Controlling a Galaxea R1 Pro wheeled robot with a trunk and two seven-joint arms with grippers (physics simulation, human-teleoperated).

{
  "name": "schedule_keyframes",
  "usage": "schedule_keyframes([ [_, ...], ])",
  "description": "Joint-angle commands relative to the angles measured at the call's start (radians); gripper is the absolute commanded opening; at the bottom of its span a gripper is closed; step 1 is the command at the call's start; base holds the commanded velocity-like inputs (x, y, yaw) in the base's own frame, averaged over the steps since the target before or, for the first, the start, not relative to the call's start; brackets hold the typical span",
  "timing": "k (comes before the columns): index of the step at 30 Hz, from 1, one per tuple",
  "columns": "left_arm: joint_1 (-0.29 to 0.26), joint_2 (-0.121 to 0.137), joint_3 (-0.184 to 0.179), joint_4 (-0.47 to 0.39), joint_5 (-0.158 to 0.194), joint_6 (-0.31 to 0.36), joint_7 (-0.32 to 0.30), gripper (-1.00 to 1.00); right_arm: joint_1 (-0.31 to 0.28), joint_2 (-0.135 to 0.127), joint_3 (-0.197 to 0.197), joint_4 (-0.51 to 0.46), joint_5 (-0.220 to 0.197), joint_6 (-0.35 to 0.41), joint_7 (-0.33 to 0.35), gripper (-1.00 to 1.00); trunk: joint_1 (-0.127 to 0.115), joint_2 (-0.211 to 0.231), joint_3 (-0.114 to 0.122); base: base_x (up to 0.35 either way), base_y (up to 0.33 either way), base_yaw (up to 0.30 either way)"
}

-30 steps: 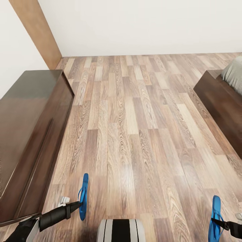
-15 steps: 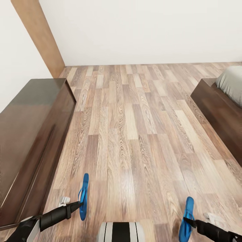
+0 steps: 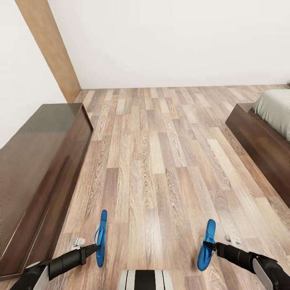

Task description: In the bedroom, move the book from the bed onto either nightstand, and place the two sandals side by side next to the bed.

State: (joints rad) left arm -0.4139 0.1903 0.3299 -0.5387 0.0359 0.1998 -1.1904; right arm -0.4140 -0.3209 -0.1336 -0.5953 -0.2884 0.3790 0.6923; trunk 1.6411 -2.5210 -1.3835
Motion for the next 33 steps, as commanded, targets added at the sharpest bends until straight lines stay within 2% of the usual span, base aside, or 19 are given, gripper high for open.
schedule_keyframes([
  [1, 0.000, 0.000, 0.001, 0.001, 0.001, 0.009, -0.006, -1.00, 0.000, 0.000, -0.001, -0.003, -0.006, 0.013, 0.001, -1.00, -0.001, 0.000, 0.003, 0.000, 0.000, 0.000],
  [30, 0.000, -0.001, -0.001, 0.004, 0.001, 0.010, -0.005, -1.00, 0.001, 0.000, -0.003, 0.015, -0.008, 0.007, 0.004, -1.00, -0.014, 0.007, 0.115, 0.000, 0.000, 0.000],
  [33, 0.000, -0.012, -0.001, 0.013, 0.000, 0.009, -0.001, -1.00, 0.002, 0.000, -0.002, 0.072, -0.007, -0.020, 0.003, -1.00, -0.015, 0.008, 0.127, 0.000, 0.000, 0.000],
])
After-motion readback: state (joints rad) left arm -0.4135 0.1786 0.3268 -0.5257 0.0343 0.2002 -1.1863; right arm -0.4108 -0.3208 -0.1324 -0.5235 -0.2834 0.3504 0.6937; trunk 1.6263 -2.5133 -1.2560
